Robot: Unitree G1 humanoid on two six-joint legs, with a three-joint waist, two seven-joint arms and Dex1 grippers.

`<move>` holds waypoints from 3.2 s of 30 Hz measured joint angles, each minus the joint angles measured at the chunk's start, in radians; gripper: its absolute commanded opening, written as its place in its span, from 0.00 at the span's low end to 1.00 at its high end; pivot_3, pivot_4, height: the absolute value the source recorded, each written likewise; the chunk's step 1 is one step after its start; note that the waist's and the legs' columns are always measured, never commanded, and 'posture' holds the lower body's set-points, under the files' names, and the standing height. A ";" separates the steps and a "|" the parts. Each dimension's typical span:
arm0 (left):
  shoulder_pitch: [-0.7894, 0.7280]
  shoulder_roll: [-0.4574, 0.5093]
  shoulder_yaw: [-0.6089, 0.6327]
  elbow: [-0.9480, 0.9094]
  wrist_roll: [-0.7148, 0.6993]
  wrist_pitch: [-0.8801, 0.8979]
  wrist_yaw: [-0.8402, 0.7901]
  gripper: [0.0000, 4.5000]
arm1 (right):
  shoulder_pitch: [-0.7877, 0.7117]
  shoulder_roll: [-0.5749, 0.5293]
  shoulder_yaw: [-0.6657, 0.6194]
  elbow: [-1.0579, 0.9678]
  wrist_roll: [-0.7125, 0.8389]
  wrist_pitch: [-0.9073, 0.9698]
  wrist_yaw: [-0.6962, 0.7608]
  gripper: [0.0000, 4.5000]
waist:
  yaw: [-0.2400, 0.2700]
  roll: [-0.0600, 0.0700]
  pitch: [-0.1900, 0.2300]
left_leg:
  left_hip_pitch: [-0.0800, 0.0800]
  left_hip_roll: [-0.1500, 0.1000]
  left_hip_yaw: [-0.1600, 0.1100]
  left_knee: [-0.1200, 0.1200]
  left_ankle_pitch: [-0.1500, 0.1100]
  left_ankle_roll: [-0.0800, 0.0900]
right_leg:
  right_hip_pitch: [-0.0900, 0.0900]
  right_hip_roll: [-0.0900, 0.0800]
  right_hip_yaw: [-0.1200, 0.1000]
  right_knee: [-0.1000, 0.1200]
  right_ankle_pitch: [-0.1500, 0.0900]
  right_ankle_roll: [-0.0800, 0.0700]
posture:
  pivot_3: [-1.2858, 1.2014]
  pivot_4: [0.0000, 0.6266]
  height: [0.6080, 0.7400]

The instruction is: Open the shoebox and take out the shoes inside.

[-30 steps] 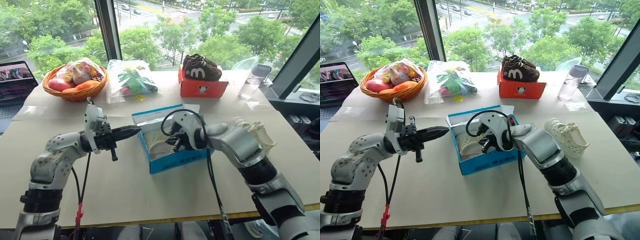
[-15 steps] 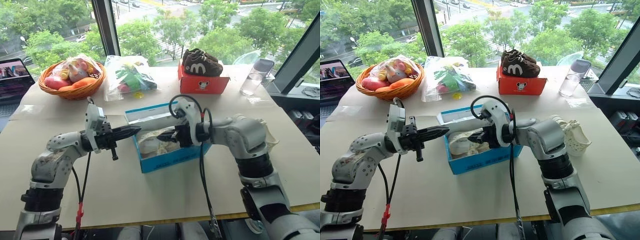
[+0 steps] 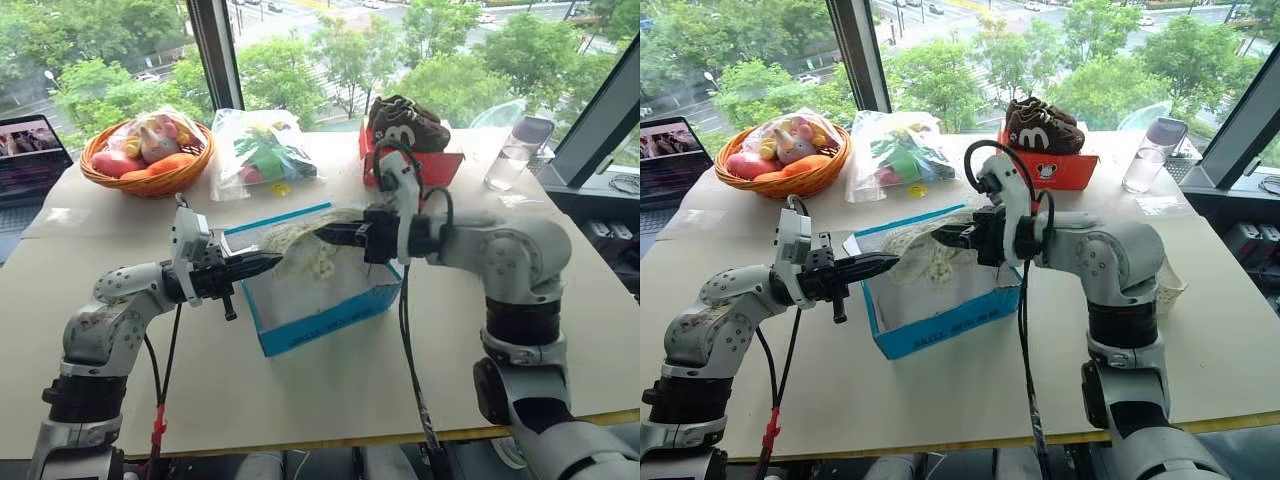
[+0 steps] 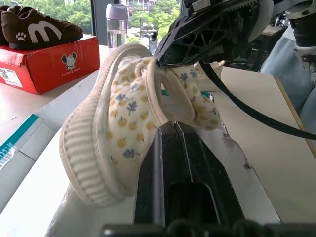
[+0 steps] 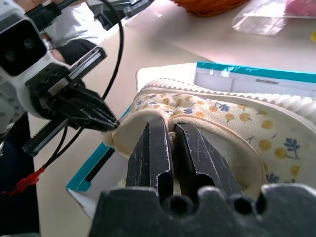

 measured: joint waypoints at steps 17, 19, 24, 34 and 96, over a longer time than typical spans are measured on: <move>0.014 -0.016 0.003 -0.008 -0.013 -0.003 -0.006 0.00 | 0.275 0.058 -0.437 -0.285 0.361 0.167 -0.643 0.00 | -0.002 0.005 0.003 | 0.001 0.000 0.000 0.001 0.000 0.000 | 0.002 0.000 0.000 0.001 0.001 -0.001 | 0.52 0.24 1.00; 0.009 -0.020 -0.007 0.008 -0.008 -0.006 -0.010 0.00 | 0.310 0.057 -0.441 -0.281 0.452 0.167 -0.717 0.00 | -0.002 0.006 0.003 | 0.001 0.000 0.000 0.001 0.000 0.000 | 0.002 0.000 0.001 0.001 0.001 -0.001 | 0.52 0.24 1.00; 0.006 -0.031 -0.024 0.019 0.004 -0.007 -0.021 0.00 | 0.369 0.057 -0.465 -0.254 0.645 0.167 -0.909 0.00 | -0.002 0.006 0.003 | 0.001 0.000 0.000 0.001 0.000 0.001 | 0.002 0.000 0.000 0.001 0.000 -0.001 | 0.52 0.24 1.00; 0.003 -0.038 -0.026 0.022 0.005 -0.008 -0.029 0.00 | 0.610 -0.106 -0.314 -0.102 0.986 -0.113 -1.213 0.00 | 0.001 0.006 0.003 | 0.004 0.000 0.001 0.001 0.000 0.001 | 0.007 0.000 0.000 -0.001 -0.002 0.002 | 0.52 0.24 1.00; 0.331 -0.433 0.355 0.177 0.320 -0.385 0.913 0.00 | 0.879 -0.171 0.349 0.058 -0.543 -1.181 -0.302 0.76 | 0.032 0.001 0.000 | 0.014 -0.001 0.004 0.005 -0.001 0.001 | 0.020 -0.001 0.004 -0.006 0.000 0.006 | 0.52 0.24 1.00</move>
